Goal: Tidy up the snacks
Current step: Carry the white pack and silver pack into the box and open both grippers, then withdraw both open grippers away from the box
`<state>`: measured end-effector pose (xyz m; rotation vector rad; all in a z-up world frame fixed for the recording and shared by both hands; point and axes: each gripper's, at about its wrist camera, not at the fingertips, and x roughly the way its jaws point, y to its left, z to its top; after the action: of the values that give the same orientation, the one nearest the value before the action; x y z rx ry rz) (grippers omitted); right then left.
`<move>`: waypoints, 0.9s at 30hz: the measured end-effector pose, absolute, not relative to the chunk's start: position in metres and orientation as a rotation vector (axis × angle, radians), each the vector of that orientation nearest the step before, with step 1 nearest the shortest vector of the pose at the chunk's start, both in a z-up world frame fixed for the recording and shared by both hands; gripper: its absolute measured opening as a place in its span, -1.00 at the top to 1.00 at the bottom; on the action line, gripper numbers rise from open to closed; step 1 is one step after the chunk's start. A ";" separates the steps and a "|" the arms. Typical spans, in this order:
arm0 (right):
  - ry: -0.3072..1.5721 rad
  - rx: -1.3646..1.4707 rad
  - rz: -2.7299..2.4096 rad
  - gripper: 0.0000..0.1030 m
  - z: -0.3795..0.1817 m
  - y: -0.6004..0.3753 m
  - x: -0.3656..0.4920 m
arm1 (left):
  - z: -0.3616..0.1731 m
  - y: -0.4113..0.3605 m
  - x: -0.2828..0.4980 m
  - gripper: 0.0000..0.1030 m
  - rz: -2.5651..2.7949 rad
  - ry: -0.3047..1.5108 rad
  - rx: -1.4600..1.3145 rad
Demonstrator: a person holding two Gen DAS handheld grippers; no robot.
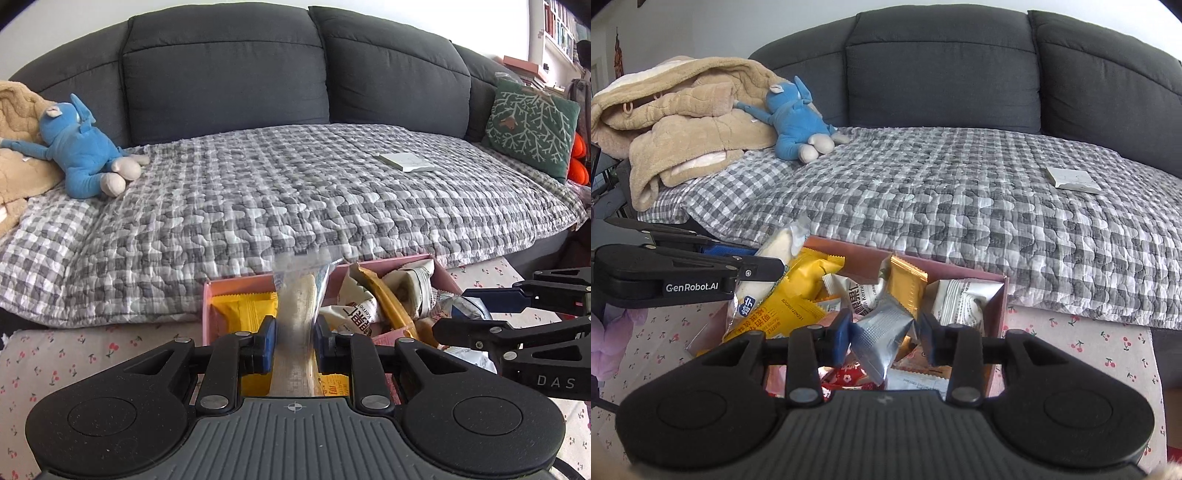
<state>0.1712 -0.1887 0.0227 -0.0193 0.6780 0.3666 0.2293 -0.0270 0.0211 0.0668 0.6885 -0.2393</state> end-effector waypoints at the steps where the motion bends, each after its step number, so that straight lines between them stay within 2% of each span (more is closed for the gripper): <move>1: 0.672 -0.016 0.361 -0.03 0.023 -0.190 0.170 | 0.020 -0.028 0.229 0.54 -0.240 0.687 0.064; 5: 0.671 -0.005 0.351 -0.13 0.026 -0.195 0.165 | 0.019 -0.027 0.223 -0.04 -0.224 0.674 0.052; 6: 0.670 -0.004 0.346 -0.19 0.027 -0.197 0.163 | 0.020 -0.026 0.221 -0.10 -0.219 0.672 0.051; 8: 0.666 -0.004 0.338 -0.27 0.030 -0.199 0.157 | 0.021 -0.025 0.217 -0.13 -0.215 0.678 0.048; 14: 0.652 0.006 0.298 -0.51 0.042 -0.209 0.136 | 0.028 -0.016 0.191 -0.41 -0.206 0.692 0.048; 24: 0.659 0.026 0.244 -0.68 0.051 -0.219 0.091 | 0.032 0.001 0.132 -0.75 -0.172 0.711 0.037; 27: 0.664 0.027 0.239 -0.73 0.051 -0.214 0.077 | 0.032 0.000 0.113 -0.78 -0.162 0.719 0.056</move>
<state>0.0774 -0.2145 0.0512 0.0266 0.6644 0.2388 0.1132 0.0003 0.0319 0.0562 0.7193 -0.1619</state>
